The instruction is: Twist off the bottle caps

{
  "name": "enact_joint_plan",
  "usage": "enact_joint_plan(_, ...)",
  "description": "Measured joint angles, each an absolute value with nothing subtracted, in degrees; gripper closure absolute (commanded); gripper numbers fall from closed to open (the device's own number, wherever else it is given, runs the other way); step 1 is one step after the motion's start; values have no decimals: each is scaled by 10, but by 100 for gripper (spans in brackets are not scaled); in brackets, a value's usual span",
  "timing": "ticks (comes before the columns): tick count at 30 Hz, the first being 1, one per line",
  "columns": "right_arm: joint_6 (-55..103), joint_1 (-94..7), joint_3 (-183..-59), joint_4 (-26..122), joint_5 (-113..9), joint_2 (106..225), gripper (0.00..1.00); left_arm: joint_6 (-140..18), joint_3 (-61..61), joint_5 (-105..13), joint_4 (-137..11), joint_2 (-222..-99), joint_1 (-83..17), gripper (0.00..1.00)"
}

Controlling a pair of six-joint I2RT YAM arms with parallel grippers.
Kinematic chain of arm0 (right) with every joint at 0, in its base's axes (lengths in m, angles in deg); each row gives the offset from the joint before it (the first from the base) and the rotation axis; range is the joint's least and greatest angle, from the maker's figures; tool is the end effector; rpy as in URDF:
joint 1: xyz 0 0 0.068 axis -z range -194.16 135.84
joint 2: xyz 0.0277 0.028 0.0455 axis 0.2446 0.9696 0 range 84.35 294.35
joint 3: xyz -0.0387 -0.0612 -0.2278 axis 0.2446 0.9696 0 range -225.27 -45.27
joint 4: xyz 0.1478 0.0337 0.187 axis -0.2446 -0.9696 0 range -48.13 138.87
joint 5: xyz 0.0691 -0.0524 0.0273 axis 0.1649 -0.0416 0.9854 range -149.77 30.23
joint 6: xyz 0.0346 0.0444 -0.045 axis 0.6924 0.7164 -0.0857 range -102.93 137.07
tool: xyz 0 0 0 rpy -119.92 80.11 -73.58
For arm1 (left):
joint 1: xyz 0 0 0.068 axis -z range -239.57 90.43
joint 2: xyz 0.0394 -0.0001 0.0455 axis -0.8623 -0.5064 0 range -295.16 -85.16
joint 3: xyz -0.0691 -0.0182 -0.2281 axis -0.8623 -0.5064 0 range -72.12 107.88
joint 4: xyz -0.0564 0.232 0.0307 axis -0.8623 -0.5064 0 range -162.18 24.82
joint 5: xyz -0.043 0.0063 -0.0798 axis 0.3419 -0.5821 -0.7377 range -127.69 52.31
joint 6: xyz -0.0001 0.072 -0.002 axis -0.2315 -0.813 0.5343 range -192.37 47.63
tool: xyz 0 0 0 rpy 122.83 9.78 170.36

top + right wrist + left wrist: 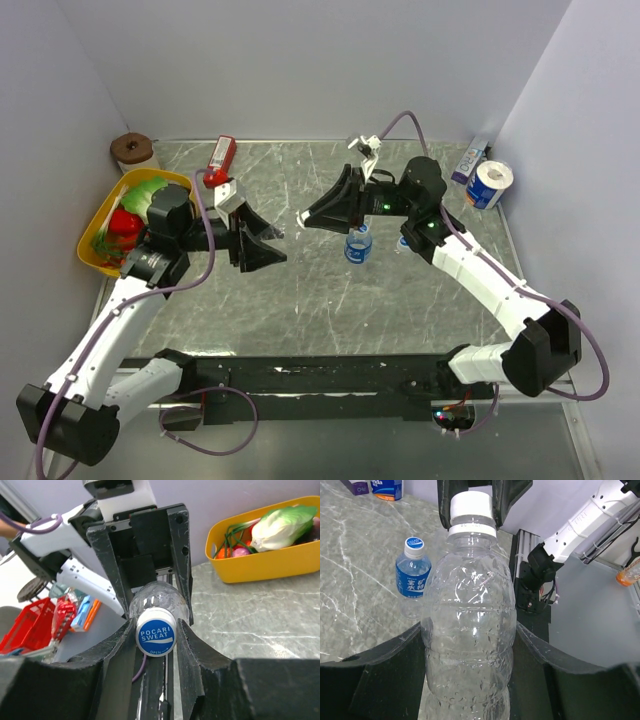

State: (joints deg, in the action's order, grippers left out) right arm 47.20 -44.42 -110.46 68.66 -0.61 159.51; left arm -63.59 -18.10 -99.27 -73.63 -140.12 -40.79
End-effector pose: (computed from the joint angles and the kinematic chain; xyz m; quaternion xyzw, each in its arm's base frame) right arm 0.2283 0.1925 0.3732 -0.3783 0.5597 0.6093 0.4152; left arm 0.1849 -0.1182 0.3406 0.3870 0.6237 -0.5116 0.4467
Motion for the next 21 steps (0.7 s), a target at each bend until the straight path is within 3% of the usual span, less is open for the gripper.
enact_joint_plan(14,432,-425,-1104,629,8,1556,84,-659,-160,-1017,-737,-1423,-397,62)
enact_joint_plan(20,428,-419,-1099,635,27,1555,67,-659,-157,-1039,-738,-1433,-397,62)
enact_joint_plan(21,427,-419,-1097,635,29,1555,52,-660,-157,-1039,-741,-1433,-397,62)
